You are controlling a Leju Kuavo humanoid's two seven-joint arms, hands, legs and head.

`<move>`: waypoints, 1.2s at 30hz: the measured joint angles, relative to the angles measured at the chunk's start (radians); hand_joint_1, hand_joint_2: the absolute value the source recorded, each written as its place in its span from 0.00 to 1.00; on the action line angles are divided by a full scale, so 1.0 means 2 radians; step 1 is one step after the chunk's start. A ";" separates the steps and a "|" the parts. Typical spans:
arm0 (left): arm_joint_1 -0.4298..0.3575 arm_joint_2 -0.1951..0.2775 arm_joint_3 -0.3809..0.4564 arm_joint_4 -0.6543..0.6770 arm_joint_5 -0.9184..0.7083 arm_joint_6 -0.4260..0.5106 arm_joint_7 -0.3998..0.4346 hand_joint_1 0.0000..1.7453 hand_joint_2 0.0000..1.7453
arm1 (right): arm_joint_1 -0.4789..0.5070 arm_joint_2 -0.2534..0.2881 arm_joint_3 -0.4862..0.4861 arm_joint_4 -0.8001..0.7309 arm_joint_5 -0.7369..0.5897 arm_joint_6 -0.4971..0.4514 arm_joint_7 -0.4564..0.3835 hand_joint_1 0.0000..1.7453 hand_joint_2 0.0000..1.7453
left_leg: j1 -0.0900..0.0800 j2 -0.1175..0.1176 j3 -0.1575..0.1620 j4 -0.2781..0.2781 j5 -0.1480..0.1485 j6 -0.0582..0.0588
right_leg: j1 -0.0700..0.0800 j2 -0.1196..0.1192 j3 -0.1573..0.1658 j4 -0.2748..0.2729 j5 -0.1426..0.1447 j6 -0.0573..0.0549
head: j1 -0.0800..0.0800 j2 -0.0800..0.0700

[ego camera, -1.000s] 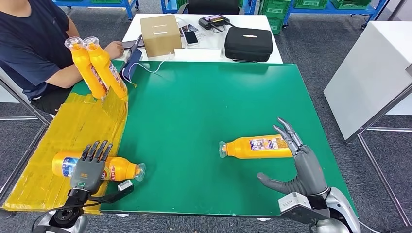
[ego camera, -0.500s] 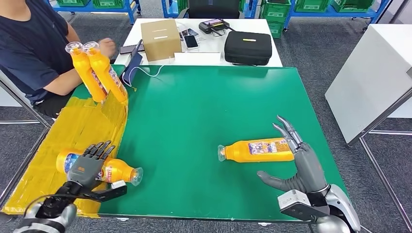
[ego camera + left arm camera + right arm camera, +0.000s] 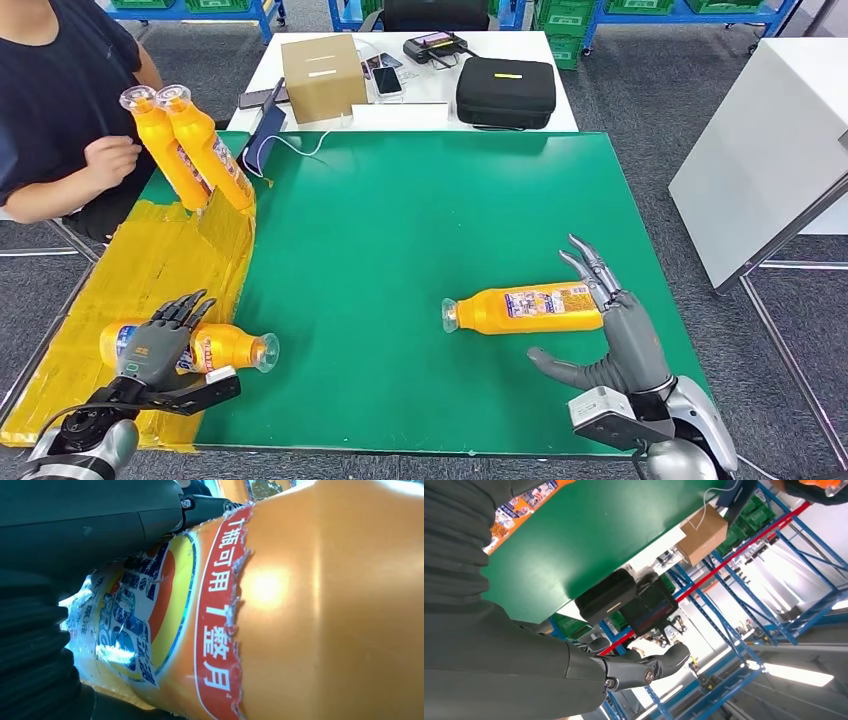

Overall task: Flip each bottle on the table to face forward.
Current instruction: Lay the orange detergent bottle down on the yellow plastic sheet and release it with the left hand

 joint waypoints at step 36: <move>0.103 -0.067 0.117 -0.140 0.076 -0.002 -0.104 0.00 0.00 | 0.018 0.008 -0.001 0.008 0.011 0.000 -0.003 0.00 1.00 | -0.003 0.002 -0.008 0.001 0.000 0.001 | -0.004 0.001 -0.009 0.000 0.000 0.001 | 0.000 0.000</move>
